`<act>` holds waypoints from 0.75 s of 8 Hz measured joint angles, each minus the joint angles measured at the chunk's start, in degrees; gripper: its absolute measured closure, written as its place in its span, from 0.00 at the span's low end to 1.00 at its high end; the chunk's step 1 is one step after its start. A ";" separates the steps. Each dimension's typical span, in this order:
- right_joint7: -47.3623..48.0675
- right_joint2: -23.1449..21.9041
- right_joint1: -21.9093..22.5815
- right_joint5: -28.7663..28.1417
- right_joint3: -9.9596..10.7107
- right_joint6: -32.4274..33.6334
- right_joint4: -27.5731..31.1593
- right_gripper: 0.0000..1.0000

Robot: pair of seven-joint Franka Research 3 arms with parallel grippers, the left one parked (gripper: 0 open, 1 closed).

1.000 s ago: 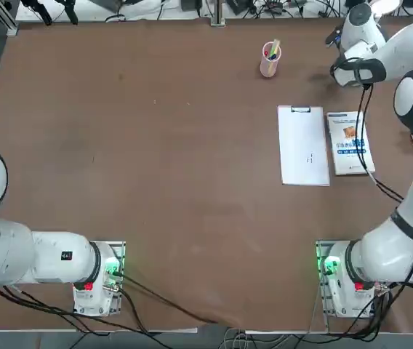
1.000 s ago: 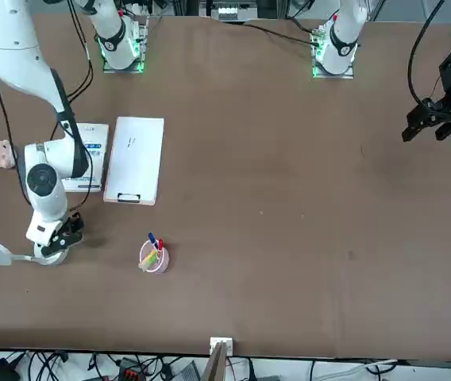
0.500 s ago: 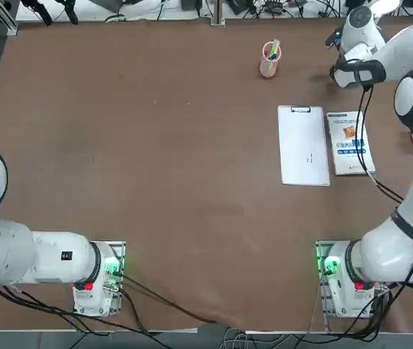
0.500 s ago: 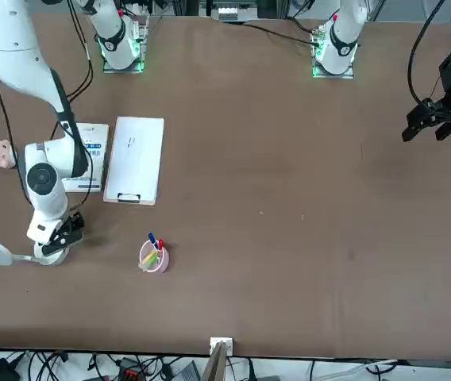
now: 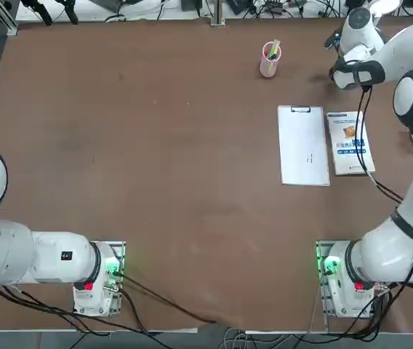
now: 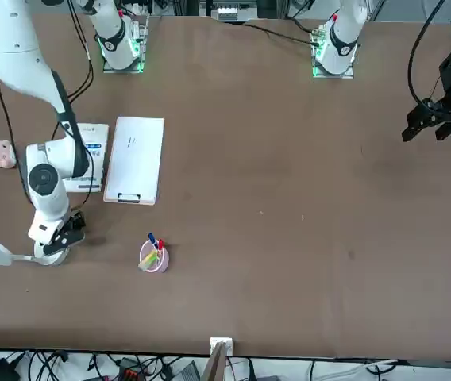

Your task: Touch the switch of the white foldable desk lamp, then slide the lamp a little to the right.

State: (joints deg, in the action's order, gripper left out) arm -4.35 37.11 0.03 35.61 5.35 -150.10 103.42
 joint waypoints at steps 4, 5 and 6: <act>0.07 0.31 0.03 0.00 -0.13 -0.03 0.04 0.00; 0.15 0.86 0.02 0.00 -0.13 -0.04 0.04 0.00; 0.21 1.09 0.01 0.00 -0.12 -0.12 0.03 0.00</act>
State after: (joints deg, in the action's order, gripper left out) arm -4.14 38.20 0.04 35.61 5.23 -150.23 103.45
